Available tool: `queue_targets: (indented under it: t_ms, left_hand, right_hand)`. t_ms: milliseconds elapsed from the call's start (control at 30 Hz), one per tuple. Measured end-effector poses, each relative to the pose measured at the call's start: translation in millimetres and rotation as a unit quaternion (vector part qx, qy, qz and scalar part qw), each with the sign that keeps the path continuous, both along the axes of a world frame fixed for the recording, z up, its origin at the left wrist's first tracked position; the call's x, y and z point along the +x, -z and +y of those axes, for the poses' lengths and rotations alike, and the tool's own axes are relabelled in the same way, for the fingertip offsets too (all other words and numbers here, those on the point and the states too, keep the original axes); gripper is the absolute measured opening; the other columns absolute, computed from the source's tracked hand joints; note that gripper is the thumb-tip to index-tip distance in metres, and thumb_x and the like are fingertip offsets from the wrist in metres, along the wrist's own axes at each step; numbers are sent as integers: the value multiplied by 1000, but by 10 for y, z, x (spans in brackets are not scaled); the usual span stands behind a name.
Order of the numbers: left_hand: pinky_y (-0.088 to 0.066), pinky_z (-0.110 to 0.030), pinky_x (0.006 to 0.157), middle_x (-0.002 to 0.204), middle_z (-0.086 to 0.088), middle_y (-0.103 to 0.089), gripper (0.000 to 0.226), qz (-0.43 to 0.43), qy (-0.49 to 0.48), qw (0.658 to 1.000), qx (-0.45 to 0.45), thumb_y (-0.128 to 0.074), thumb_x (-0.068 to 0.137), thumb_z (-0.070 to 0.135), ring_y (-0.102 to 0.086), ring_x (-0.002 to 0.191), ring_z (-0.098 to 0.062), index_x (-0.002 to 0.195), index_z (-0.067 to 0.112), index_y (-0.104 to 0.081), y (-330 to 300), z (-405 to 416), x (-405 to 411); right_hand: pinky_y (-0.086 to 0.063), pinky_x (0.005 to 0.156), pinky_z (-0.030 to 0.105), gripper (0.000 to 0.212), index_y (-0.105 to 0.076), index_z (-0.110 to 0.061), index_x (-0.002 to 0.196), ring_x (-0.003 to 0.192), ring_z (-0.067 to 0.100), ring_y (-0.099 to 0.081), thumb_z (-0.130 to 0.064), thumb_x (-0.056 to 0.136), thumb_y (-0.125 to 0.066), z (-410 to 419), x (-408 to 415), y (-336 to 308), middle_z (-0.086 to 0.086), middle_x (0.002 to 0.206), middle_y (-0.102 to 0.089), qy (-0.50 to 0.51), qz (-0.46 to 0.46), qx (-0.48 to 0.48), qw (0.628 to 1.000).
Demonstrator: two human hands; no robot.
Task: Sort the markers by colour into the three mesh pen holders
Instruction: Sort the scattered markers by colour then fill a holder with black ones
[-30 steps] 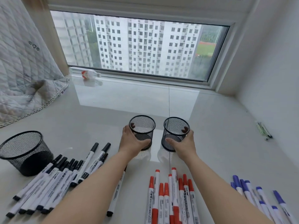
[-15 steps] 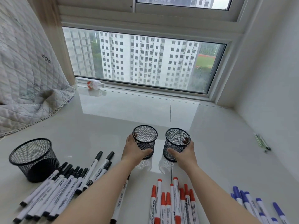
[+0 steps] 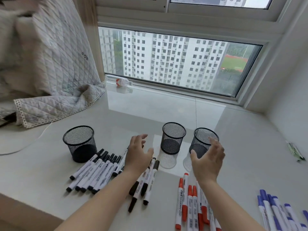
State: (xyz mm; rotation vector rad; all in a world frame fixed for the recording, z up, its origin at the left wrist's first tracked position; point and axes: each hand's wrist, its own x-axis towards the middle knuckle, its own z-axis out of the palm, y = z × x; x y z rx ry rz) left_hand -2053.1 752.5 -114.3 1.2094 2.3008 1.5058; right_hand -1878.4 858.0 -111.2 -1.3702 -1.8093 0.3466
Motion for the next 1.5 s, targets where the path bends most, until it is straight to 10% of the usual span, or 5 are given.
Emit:
queue_targets:
  t_ms: [233,433,700,967,1500]
  left_hand:
    - [-48,-42,76,100,-11,-63,36,262,-156,952,-1,-75,67,7,-56,92,-34,101,8,-64,-253,-776,-705]
    - [-36,-48,100,131,-18,-43,72,181,-243,948,-95,-84,59,27,-37,120,-39,122,8,-54,-140,-1033,-1273]
    - [-37,-42,102,142,-20,-29,103,20,-257,966,26,-85,62,21,-32,131,-32,143,8,-22,194,-1075,-1416]
    - [-36,-36,101,139,-10,-43,94,-24,-262,963,52,-82,63,27,-42,125,-28,138,13,-27,213,-947,-1540]
    - [-35,-34,103,139,-6,-41,100,-34,-77,996,-17,-83,60,36,-41,126,-25,139,15,-25,6,437,-1337]
  right_hand:
    - [-24,106,39,64,-39,-11,134,129,30,-29,-20,78,-68,-276,-387,-38,11,139,-35,-91,-88,0,992]
    - [-24,104,33,57,-42,-12,131,124,27,-35,-18,79,-65,-443,-672,-14,8,132,-42,-136,-102,-20,985]
    - [-25,110,37,59,-31,-14,141,136,24,-25,-44,92,-43,-625,-764,286,6,148,-31,-176,-193,-206,943]
    - [-23,107,36,37,-49,-8,123,129,27,-31,-8,92,-30,-553,-747,350,9,135,-47,-207,-306,-173,913]
    - [0,114,25,46,-30,-22,144,143,15,-11,-31,99,-25,-521,-653,447,0,154,-23,-211,-290,-157,920]
